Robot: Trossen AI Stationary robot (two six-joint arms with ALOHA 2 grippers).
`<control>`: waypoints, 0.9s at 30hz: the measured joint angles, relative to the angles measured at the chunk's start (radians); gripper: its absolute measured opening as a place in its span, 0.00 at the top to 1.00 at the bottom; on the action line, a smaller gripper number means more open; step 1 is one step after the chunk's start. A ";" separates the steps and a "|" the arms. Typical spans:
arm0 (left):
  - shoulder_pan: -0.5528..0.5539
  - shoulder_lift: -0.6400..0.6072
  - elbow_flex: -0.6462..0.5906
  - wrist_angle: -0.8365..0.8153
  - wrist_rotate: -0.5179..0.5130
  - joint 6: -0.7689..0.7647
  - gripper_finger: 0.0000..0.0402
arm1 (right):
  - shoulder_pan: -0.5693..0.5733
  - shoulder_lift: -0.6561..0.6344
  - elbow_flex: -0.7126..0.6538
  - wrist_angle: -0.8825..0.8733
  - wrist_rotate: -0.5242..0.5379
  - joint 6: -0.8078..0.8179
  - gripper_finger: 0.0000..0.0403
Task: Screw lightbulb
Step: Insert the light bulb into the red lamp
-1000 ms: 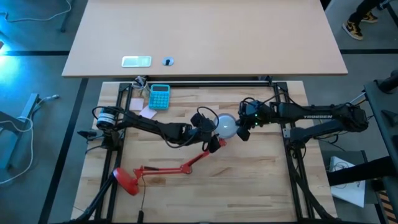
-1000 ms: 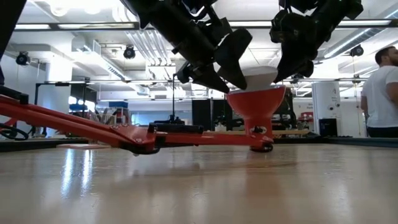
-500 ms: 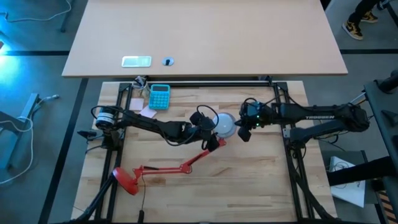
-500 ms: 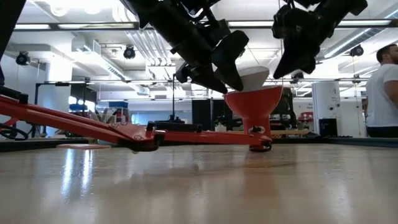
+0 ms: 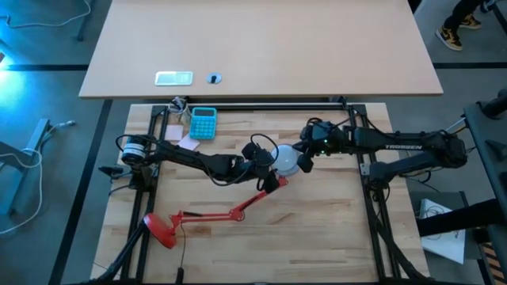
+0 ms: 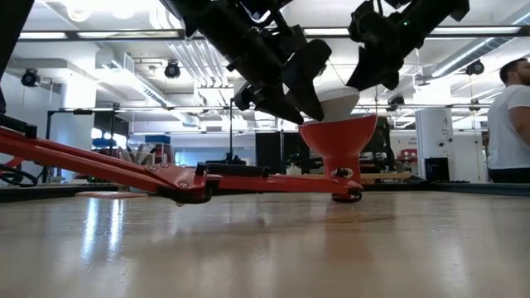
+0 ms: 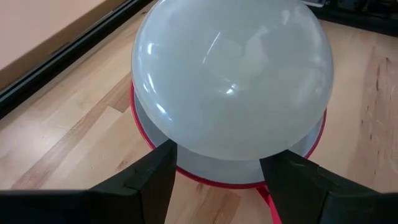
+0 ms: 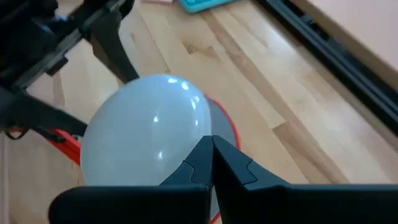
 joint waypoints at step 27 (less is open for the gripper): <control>0.033 -0.005 -0.001 -0.016 0.002 0.005 0.46 | 0.029 -0.041 0.016 -0.151 -0.083 0.067 1.00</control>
